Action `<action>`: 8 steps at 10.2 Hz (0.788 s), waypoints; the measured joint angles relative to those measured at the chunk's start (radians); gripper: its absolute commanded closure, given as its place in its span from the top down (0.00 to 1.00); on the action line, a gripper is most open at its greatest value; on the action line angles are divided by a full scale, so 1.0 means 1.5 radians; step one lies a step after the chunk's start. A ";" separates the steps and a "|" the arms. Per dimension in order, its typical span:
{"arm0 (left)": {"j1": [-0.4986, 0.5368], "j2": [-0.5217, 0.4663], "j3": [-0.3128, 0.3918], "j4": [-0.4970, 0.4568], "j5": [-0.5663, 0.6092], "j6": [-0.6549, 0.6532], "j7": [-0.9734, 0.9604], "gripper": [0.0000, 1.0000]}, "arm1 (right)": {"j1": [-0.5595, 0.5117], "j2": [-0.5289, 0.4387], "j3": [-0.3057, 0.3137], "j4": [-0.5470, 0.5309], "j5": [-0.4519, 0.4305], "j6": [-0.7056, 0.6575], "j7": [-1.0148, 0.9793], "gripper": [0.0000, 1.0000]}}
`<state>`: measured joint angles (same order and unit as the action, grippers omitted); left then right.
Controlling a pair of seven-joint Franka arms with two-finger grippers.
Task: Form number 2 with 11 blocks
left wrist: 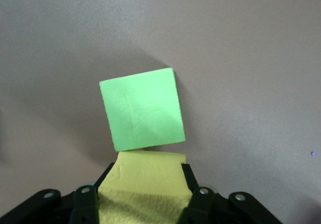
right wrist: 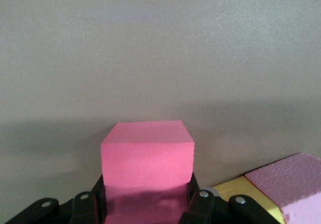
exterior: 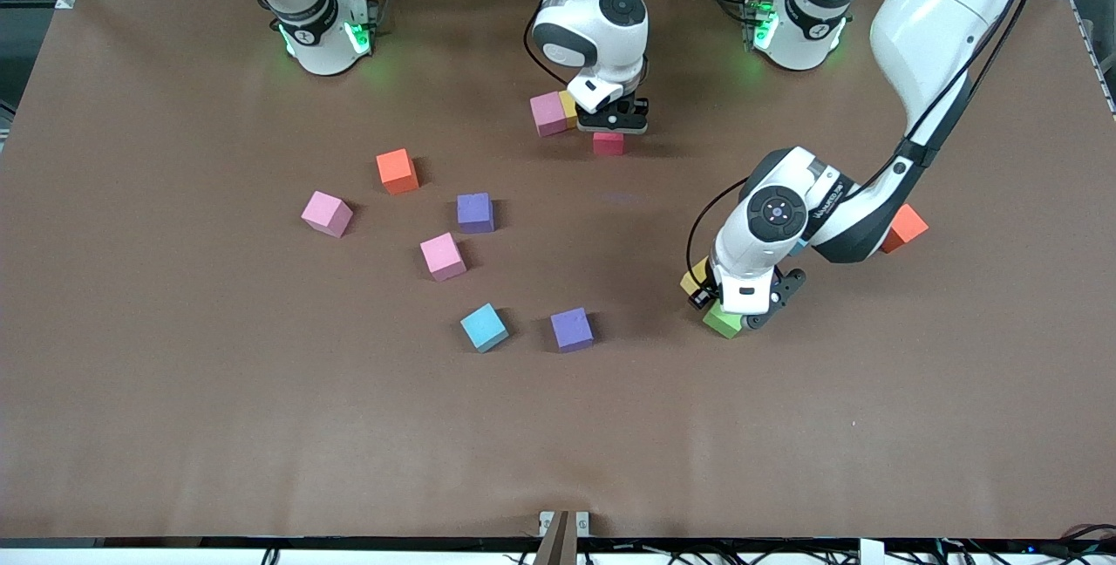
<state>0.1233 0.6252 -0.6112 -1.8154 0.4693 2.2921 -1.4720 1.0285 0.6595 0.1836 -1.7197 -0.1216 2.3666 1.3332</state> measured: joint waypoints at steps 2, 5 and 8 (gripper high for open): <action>0.000 0.000 0.000 0.000 0.000 0.000 0.000 0.00 | 0.000 0.000 0.001 0.000 0.000 -0.001 0.000 0.56; 0.000 0.000 0.000 0.000 0.000 0.000 0.000 0.00 | 0.000 0.001 0.002 -0.001 0.000 -0.003 0.001 0.88; 0.000 0.000 0.000 0.000 0.000 0.000 0.000 0.00 | 0.000 0.003 0.002 0.000 0.000 -0.003 0.001 1.00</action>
<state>0.1233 0.6252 -0.6112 -1.8154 0.4693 2.2921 -1.4720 1.0290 0.6644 0.1859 -1.7204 -0.1214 2.3627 1.3350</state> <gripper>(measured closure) 0.449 0.106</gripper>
